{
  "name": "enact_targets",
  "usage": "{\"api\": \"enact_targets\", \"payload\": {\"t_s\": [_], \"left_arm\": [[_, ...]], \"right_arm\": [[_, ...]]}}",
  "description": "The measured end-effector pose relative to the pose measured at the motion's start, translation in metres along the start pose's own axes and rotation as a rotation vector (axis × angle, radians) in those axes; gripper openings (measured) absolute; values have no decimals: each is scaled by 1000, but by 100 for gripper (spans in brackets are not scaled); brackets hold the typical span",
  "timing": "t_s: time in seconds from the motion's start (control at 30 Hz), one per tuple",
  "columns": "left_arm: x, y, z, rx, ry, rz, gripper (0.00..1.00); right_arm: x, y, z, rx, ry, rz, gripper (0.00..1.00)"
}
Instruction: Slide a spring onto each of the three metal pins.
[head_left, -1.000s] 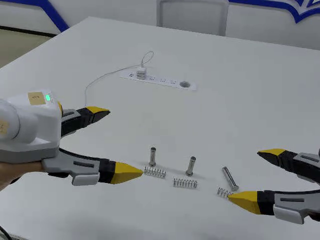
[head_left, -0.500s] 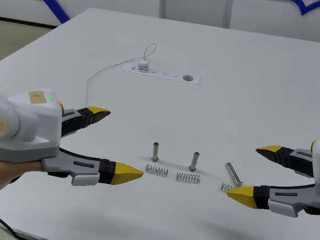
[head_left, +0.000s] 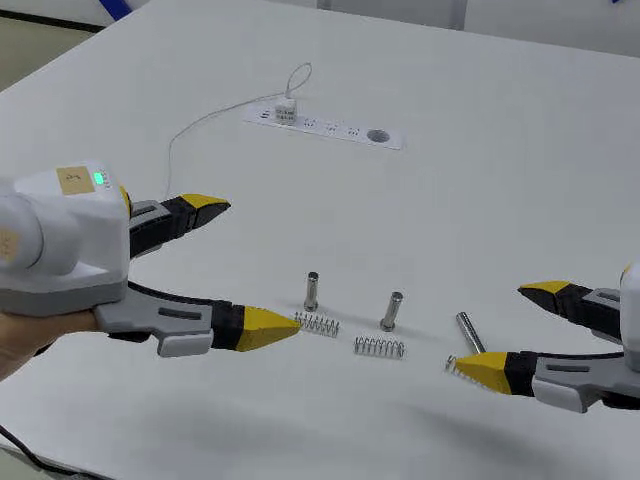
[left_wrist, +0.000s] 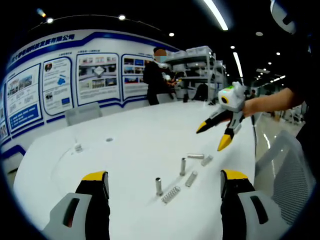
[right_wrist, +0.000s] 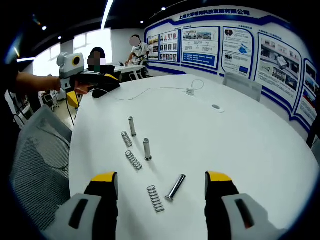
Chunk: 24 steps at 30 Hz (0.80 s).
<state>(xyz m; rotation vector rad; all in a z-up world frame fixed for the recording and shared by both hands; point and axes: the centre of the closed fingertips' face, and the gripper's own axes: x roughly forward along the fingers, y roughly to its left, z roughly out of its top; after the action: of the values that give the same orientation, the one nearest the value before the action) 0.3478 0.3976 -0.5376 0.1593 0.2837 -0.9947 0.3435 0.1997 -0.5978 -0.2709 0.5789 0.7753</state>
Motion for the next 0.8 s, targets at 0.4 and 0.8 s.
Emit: {"api": "enact_targets", "payload": {"t_s": [0.4,0.8], "left_arm": [[-5,1,-14,-34,17,15,93],[-13,9,-18,-45,8,56,92]], "right_arm": [[19,-15,-8,26,37,-50,67],[40,-31,-21,157,58,-110,56]]}}
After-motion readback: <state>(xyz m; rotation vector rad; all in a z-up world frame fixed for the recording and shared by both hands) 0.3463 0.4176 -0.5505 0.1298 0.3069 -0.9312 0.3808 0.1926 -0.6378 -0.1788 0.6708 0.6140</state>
